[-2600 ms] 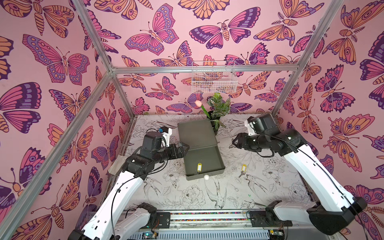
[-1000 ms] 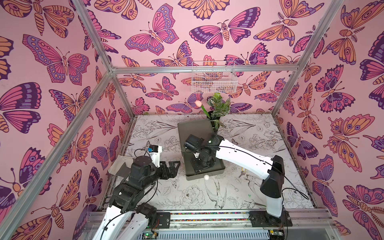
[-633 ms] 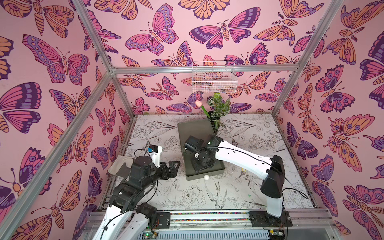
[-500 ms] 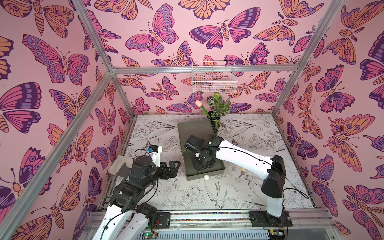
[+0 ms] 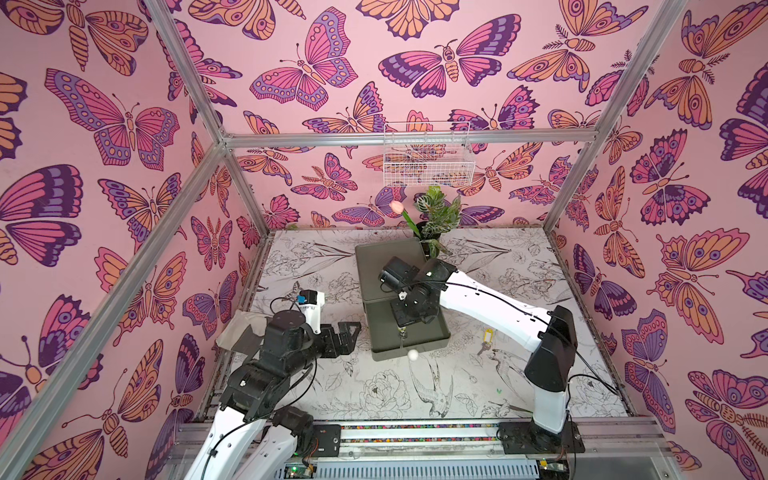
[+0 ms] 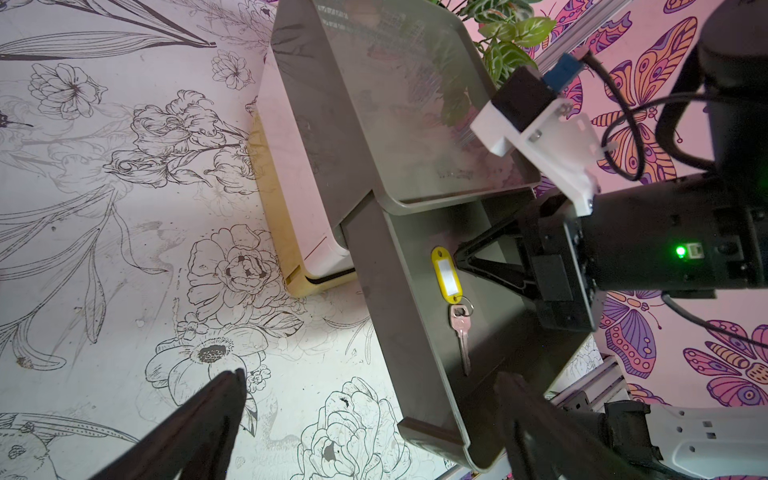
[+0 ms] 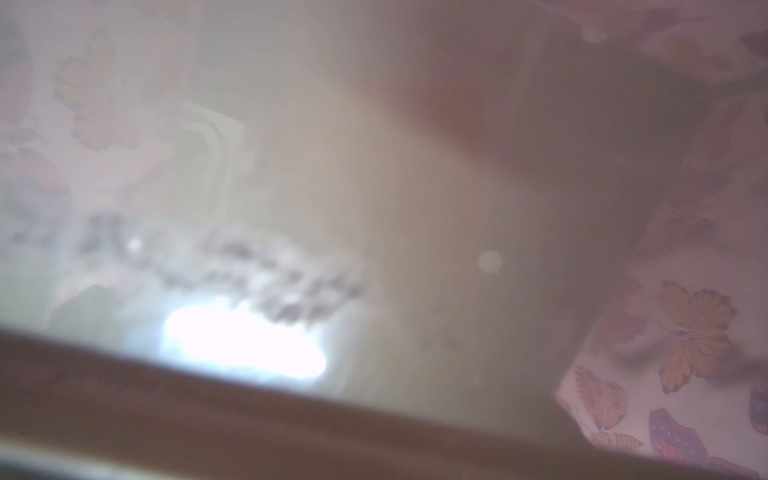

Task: Take the keys out of the drawer
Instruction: Pick up the key from the drawer.

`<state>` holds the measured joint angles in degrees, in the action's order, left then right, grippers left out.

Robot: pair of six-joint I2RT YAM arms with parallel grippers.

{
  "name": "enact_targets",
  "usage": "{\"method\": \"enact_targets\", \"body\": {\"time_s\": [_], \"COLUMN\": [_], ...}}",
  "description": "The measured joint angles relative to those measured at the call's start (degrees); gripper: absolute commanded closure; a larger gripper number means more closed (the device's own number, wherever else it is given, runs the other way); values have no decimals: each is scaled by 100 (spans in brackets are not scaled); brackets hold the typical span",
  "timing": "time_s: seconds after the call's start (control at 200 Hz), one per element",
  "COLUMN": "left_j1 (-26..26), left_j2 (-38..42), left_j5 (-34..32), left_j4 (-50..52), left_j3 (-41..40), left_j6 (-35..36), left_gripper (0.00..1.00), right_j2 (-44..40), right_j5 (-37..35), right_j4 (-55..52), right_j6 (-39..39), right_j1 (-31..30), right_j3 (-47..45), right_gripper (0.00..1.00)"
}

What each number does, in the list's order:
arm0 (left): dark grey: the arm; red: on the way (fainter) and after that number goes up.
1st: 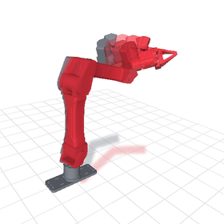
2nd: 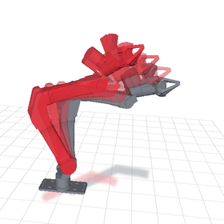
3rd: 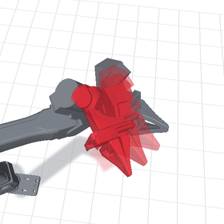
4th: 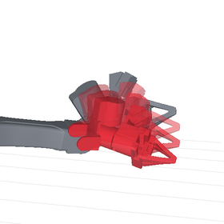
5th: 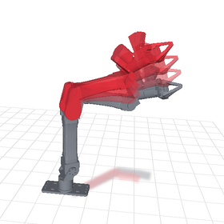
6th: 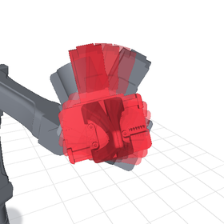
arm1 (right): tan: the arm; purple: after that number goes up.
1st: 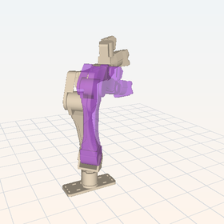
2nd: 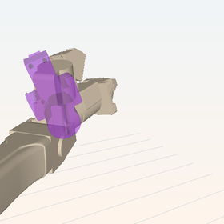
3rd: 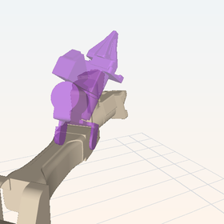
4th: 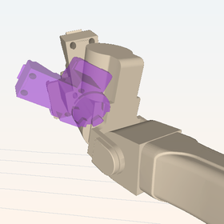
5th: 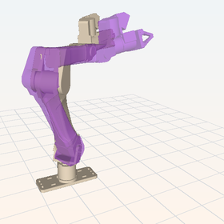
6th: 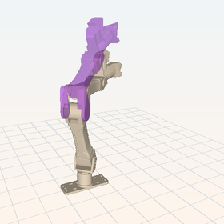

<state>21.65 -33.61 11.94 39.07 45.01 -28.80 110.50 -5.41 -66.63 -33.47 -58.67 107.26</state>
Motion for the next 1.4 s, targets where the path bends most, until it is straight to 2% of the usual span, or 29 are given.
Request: {"method": "enact_targets", "body": {"time_s": [0.416,0.466,0.471,0.551,0.591,0.676,1.092,1.402], "left_j1": [0,0,0,0,0,0,0,0], "left_j2": [2,4,4,15,15,15,72,118], "left_j5": [2,2,2,2,4,4,13,13], "left_j4": [0,0,0,0,0,2,2,4], "left_j3": [-7,-9,-9,-37,-59,-94,-131,-179], "left_j6": [-20,-26,-26,-63,-81,-105,-146,-138], "left_gripper": [0,0,0,0,0,0,0,0], "right_j2": [-273,-391,-409,-573,-621,-654,-599,-457], "right_j5": [-55,-48,-46,74,151,280,575,640], "right_j4": [0,0,0,-7,-15,-42,59,168], "right_j6": [31,26,26,-57,-87,-164,-404,-422], "right_j1": [9,9,9,9,9,-26,-293,-293], "right_j3": [-52,-52,-52,-52,-52,-52,-411,-455], "right_gripper": [100,87,81,52,48,45,49,64]}}
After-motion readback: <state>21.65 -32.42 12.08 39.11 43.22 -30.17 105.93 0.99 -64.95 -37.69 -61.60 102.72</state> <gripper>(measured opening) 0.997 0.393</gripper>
